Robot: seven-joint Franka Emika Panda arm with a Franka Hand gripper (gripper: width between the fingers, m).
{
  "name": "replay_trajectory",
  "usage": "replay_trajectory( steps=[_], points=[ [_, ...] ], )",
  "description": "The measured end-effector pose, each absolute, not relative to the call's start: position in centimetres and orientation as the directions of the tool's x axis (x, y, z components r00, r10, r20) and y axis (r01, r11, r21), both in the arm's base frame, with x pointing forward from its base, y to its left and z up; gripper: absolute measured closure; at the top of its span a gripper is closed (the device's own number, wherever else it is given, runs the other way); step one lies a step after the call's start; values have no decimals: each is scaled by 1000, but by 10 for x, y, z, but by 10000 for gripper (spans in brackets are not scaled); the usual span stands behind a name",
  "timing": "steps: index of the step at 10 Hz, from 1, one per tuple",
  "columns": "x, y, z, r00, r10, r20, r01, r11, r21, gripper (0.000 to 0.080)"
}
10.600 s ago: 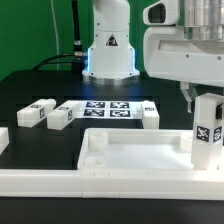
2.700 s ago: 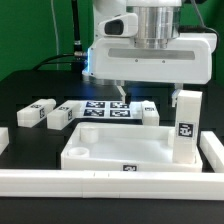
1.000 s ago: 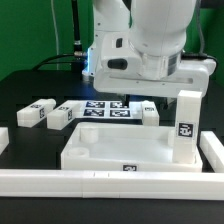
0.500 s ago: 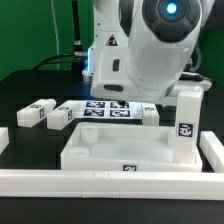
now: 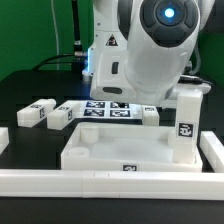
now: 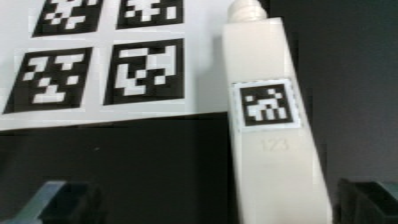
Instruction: Assemble desk
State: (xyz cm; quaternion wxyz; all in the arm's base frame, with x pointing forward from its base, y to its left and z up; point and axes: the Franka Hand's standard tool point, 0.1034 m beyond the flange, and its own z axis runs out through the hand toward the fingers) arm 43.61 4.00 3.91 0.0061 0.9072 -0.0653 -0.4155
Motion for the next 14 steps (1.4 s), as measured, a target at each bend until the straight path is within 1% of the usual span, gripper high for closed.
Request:
replay_trajectory(
  steps=[3, 4, 7, 8, 9, 10, 14],
  points=[
    [436, 48, 37, 648, -135, -750, -164, -986, 36, 150],
    [435, 50, 36, 645, -146, -750, -170, -984, 46, 150],
    [435, 49, 35, 646, -142, -750, -168, -985, 41, 150],
    [435, 51, 32, 660, -114, -743, -151, -988, 19, 150],
    [437, 56, 29, 676, -71, -733, -119, -993, -15, 150],
    [437, 57, 27, 687, -42, -725, -99, -994, -36, 150],
    [433, 55, 25, 666, -44, -744, -101, -994, -32, 150]
  ],
)
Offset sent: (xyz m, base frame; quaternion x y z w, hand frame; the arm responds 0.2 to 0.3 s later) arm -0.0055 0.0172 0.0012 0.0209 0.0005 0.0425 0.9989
